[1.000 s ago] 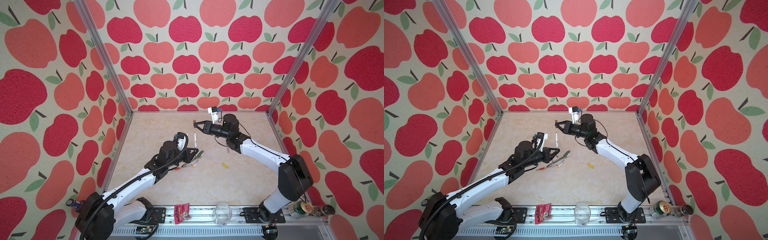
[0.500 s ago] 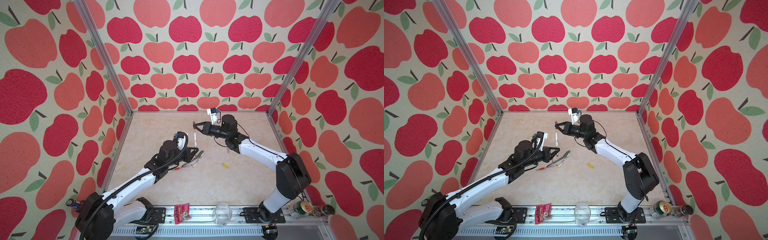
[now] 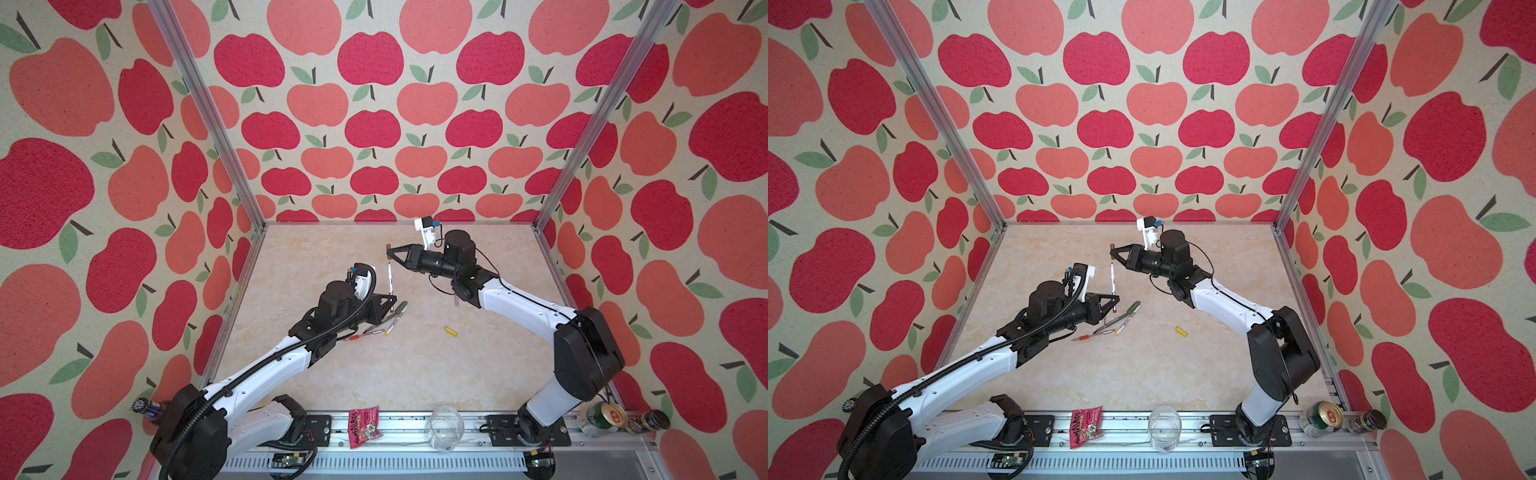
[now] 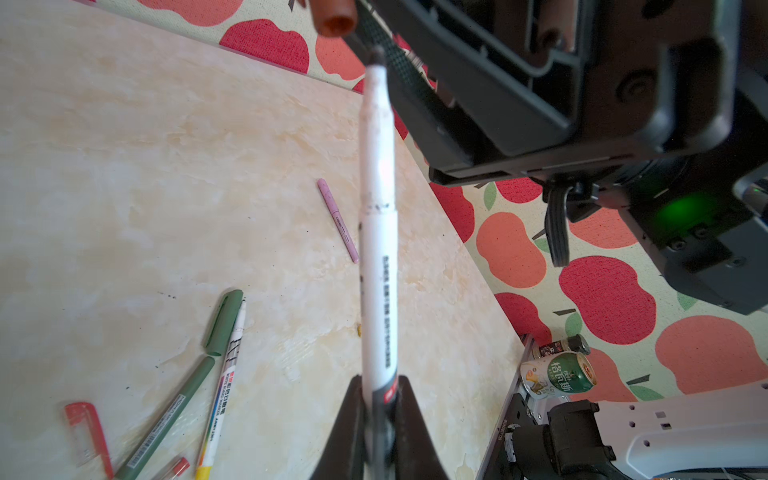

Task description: Insert the pens into the pen caps

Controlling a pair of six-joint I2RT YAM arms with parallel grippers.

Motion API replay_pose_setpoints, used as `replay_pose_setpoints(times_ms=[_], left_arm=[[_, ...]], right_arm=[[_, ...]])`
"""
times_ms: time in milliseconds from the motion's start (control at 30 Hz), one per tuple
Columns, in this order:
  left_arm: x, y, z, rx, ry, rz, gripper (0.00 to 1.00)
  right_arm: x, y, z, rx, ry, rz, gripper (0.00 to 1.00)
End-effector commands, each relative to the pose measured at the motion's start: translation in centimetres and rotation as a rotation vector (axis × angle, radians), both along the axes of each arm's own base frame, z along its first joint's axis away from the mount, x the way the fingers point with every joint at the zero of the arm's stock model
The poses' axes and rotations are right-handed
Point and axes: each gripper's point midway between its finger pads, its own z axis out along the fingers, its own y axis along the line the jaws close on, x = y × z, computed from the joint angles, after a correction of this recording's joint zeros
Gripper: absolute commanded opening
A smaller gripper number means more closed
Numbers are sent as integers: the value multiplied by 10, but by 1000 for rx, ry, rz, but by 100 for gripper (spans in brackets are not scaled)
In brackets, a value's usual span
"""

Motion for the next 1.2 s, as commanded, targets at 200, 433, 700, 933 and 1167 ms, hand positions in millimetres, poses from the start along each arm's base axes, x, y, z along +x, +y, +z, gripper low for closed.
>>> replay_pose_setpoints(times_ms=[200,433,700,933,1167], left_arm=[[3,3,8,-5,-36,10,7],[3,3,6,0,-32,13,7],[3,4,5,1,-31,17,7],[3,4,4,0,-26,13,7],[3,5,3,1,-25,17,7]], right_arm=[[-12,-2,19,31,-30,26,5],[-16,0,13,21,-20,32,5],[-20,-1,12,18,-23,32,5],[-21,-3,20,24,-45,24,5],[-20,0,25,26,-50,34,5]])
